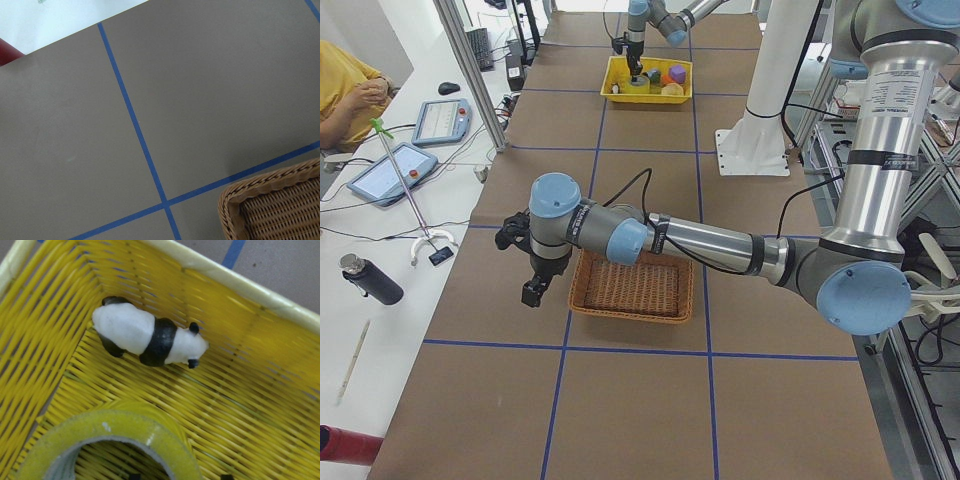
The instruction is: Move tape to another basket
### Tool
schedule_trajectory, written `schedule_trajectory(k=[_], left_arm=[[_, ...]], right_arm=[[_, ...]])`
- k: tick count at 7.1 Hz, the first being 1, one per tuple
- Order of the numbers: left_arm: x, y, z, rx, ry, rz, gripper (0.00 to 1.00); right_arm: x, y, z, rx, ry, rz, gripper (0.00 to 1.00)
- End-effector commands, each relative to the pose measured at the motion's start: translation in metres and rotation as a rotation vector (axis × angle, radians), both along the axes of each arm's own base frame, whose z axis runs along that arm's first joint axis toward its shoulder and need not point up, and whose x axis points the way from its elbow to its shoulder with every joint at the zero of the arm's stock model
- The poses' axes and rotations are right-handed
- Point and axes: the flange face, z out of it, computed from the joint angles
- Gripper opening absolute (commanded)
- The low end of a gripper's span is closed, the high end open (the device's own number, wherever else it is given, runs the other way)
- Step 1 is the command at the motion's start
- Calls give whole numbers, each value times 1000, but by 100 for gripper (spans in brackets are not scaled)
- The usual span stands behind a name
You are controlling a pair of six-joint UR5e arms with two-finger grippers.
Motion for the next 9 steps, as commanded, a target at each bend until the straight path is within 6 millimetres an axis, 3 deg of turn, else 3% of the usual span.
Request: schedule_trajectory(k=[1, 3, 5, 6, 8, 9], left_arm=[[0, 0, 2, -4, 0, 0, 99], [0, 0, 8, -16, 1, 1, 99], [0, 0, 5, -8, 0, 3, 99], [0, -1, 2, -2, 2, 3, 99], [2, -3, -10, 75, 7, 5, 99], [6, -1, -6, 80, 62, 15, 99]], right_arm=[[31, -15, -17, 17, -21, 56, 0], [53, -27, -47, 56, -58, 102, 0], [35, -56, -116, 70, -134, 157, 0], [14, -66, -160, 26, -181, 202, 0], [-49, -49, -215, -18, -242, 273, 0], [-89, -37, -241, -25, -264, 336, 0]])
